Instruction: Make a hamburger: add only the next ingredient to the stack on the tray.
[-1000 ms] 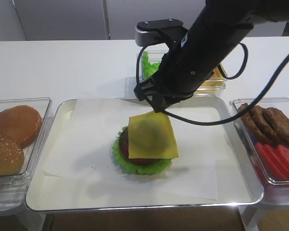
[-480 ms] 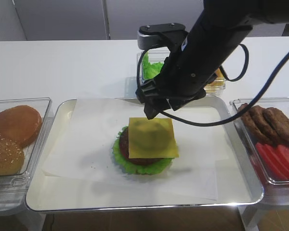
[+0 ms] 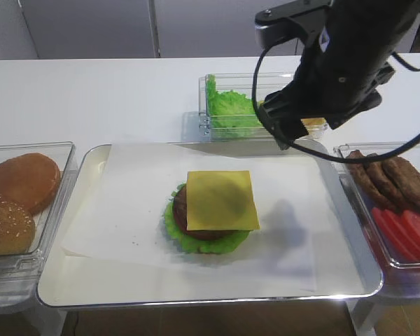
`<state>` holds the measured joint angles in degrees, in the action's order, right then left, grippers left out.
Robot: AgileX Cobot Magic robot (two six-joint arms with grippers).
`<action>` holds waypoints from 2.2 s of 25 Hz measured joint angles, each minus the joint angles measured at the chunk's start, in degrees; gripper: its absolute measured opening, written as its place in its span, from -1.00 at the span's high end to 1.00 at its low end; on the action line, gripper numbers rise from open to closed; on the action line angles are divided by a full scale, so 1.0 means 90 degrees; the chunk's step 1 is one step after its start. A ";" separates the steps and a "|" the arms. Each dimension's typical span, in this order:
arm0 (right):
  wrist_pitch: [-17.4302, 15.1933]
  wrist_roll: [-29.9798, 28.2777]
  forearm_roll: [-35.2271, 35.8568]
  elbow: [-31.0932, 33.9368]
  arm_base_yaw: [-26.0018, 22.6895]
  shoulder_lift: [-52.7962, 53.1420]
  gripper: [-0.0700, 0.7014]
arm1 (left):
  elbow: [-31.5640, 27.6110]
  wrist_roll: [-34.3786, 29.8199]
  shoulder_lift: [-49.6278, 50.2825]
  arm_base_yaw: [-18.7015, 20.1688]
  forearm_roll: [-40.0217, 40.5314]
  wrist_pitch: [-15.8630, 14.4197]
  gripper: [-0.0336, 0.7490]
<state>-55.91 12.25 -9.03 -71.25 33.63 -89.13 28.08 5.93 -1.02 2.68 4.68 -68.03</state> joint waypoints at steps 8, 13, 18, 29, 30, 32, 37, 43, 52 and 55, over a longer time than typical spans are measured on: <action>-0.0790 0.0017 0.0000 0.0534 -0.0539 0.1042 -0.29 | 0.0000 0.0000 0.0000 0.0000 0.0000 0.0000 0.14; -0.0849 0.0017 0.0245 0.1615 -0.0617 0.2308 -0.15 | 0.0000 0.0000 0.0000 0.0000 0.0000 0.0000 0.14; -0.0892 -0.0173 0.0660 0.2550 -0.0617 0.3907 -0.14 | 0.0000 0.0000 0.0000 0.0000 0.0000 0.0000 0.14; -0.1064 -0.0483 0.1037 0.3934 -0.0617 0.7749 -0.14 | 0.0000 0.0000 0.0000 0.0000 0.0000 0.0000 0.14; -0.1080 -0.0483 0.1037 0.4016 -0.0617 0.8069 -0.14 | 0.0000 0.0000 0.0000 0.0000 0.0000 0.0000 0.14; -0.1095 -0.0483 0.1037 0.4140 -0.0617 0.8608 -0.14 | 0.0000 0.0000 0.0000 0.0000 0.0000 0.0000 0.14; -0.1129 -0.0496 0.1037 0.4401 -0.0617 0.9677 -0.14 | 0.0000 0.0000 0.0000 0.0000 0.0000 0.0000 0.14; -0.1136 -0.0535 0.0955 0.4667 -0.0617 1.0012 -0.22 | 0.0000 0.0000 0.0000 0.0000 0.0000 0.0000 0.14; -0.1053 -0.0680 0.1003 0.4829 -0.0617 1.0012 -0.42 | 0.0000 0.0000 0.0000 0.0000 0.0000 0.0000 0.14; -0.1042 -0.0696 0.1003 0.4834 -0.0617 1.0012 -0.39 | 0.0000 0.0000 0.0000 0.0000 0.0000 0.0000 0.14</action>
<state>-65.28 5.98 0.00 -27.74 28.07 0.98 28.08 5.93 -1.02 2.68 4.68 -68.03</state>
